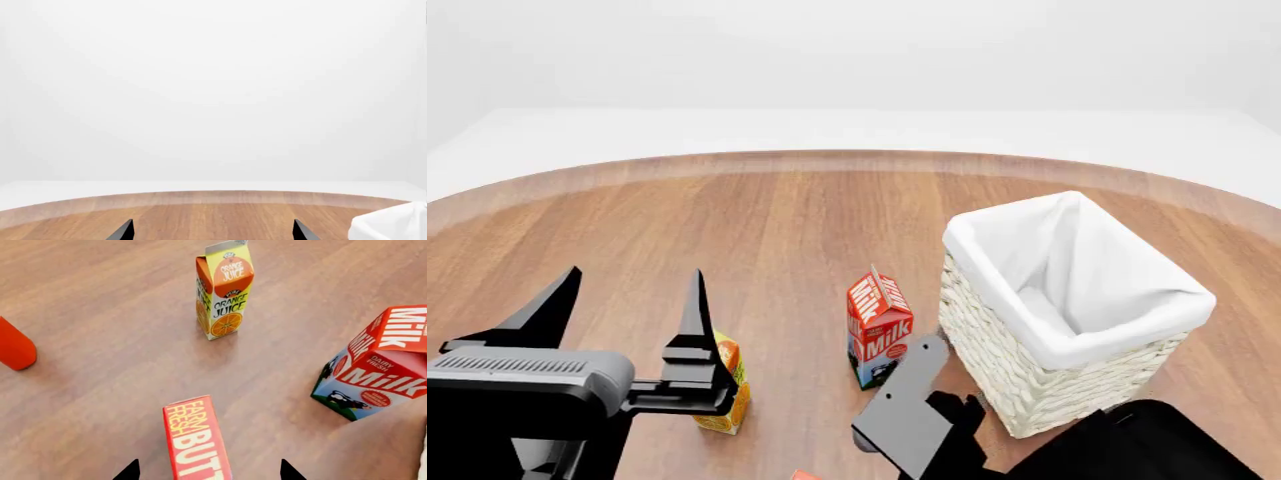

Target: Pick up the cream cheese box and the butter, and put them in the basket.

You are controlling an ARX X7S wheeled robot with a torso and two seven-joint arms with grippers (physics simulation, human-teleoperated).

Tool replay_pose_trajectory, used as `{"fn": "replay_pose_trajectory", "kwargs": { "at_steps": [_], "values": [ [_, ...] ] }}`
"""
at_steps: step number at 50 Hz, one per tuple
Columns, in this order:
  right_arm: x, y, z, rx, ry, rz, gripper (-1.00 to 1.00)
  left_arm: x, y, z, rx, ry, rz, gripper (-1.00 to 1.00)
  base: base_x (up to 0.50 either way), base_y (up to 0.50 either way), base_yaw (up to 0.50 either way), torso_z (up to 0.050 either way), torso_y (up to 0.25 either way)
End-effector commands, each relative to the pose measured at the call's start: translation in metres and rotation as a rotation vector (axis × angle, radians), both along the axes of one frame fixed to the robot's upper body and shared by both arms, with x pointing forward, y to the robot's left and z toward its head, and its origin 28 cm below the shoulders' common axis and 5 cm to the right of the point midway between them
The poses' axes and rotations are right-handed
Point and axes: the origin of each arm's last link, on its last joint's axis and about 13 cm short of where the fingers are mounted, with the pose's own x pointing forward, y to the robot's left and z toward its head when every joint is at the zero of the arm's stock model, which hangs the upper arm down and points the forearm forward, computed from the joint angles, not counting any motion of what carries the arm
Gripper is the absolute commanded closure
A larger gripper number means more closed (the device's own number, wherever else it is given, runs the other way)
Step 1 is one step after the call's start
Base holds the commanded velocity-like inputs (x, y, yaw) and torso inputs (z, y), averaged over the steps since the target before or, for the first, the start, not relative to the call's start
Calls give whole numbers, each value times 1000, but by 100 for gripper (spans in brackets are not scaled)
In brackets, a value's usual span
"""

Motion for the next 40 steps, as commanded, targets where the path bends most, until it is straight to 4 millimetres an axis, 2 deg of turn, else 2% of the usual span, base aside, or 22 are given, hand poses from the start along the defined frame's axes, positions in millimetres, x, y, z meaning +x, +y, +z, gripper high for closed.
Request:
{"fn": "replay_pose_trajectory", "kwargs": {
  "at_steps": [1,24,40],
  "values": [
    [5,2,-11,-4,27,6,-100,0,0,0,-1,0,1,-100,0,0,0,0,0],
    [16,8,-33,-31,67,20,-100,1,0,-1,0,-1,0,-100,0,0,0,0,0],
    [19,11,-38,-43,75,30,-100,1,0,-2,-1,-2,0,-100,0,0,0,0,0]
  ]
}}
